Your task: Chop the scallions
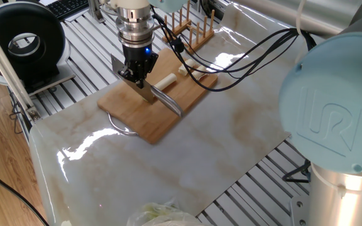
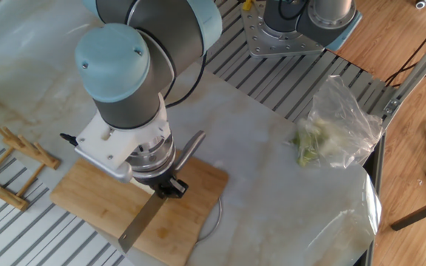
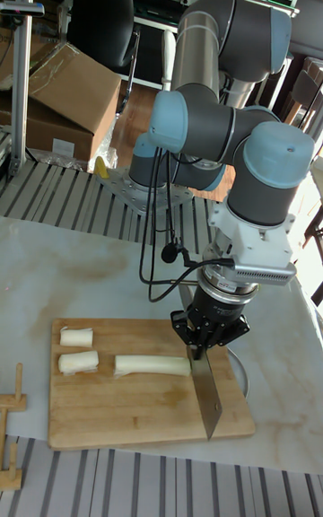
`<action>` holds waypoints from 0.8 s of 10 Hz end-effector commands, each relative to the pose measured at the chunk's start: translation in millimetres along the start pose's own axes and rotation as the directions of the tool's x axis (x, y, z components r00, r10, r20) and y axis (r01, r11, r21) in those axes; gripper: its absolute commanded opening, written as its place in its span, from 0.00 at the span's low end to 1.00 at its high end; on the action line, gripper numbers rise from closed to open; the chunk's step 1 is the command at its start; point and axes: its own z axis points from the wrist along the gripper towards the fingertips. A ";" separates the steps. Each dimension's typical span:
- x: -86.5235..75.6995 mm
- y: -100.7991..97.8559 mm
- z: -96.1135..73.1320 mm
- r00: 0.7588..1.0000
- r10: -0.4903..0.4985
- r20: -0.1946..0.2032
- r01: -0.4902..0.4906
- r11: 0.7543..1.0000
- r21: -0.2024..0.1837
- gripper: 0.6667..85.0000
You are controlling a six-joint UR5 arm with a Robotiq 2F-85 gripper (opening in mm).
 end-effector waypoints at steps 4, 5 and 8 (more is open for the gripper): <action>1.1 18.1 -6.4 1.000 0.016 -0.003 -0.017 0.998 -0.064 0.01; 0.8 17.8 -11.9 1.000 0.016 -0.004 -0.017 0.998 -0.066 0.01; 10.7 4.4 -48.1 0.998 -0.010 -0.058 0.006 0.998 -0.067 0.01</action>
